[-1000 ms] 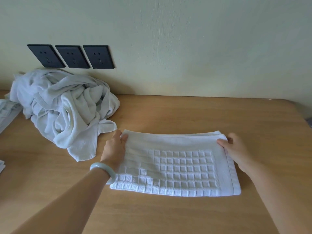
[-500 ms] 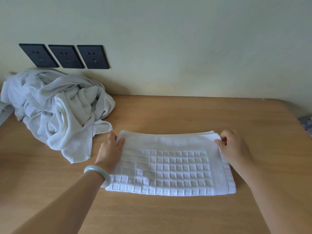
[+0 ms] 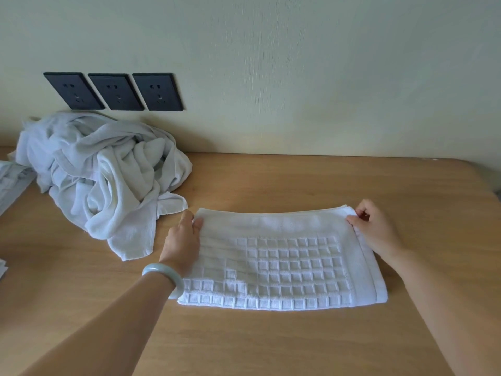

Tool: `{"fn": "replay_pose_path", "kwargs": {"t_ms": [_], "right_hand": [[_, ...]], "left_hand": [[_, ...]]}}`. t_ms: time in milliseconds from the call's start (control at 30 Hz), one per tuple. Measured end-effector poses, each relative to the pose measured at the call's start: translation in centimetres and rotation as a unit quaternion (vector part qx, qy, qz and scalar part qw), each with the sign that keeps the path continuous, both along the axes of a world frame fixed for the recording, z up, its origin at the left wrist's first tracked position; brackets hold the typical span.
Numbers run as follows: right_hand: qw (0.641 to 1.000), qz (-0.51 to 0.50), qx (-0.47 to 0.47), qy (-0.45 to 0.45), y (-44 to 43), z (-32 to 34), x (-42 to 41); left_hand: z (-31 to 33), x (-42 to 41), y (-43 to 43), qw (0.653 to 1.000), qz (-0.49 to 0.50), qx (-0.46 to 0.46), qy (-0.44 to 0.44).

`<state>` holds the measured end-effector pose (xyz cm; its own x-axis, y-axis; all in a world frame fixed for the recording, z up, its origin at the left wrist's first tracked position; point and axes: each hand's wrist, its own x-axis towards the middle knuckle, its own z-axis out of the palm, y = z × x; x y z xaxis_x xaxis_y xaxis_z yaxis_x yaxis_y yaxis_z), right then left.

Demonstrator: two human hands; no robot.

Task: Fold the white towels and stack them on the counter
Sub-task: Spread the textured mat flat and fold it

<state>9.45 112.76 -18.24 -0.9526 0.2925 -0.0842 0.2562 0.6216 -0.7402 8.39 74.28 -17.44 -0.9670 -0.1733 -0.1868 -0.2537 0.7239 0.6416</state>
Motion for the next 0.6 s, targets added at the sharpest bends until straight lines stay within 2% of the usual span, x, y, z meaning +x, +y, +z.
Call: {"fn": "replay_pose_path", "kwargs": {"t_ms": [100,167,233,300,400,600], "right_hand": [[0.999,-0.004,-0.036,0.024,-0.6,0.6,0.5],[0.996,0.003,-0.089,-0.015,-0.8,0.9,0.8],[0.994,0.028,-0.097,-0.051,-1.0,1.2,1.0],[0.995,0.026,-0.089,-0.044,-0.7,1.3,1.2],[0.997,-0.01,-0.055,-0.052,-0.1,0.9,1.0],[0.987,-0.108,0.074,-0.096,-1.0,-1.6,0.4]], "left_hand": [[0.1,-0.1,0.0,1.0,-0.008,-0.007,0.0],[0.1,-0.2,0.0,1.0,-0.007,-0.006,-0.003],[0.2,-0.2,0.0,1.0,-0.006,-0.002,-0.007],[0.0,0.0,-0.2,1.0,-0.008,0.002,-0.001],[0.0,0.2,-0.5,1.0,0.009,-0.001,0.008],[-1.1,0.1,0.4,0.999,0.031,-0.02,0.002]]}}
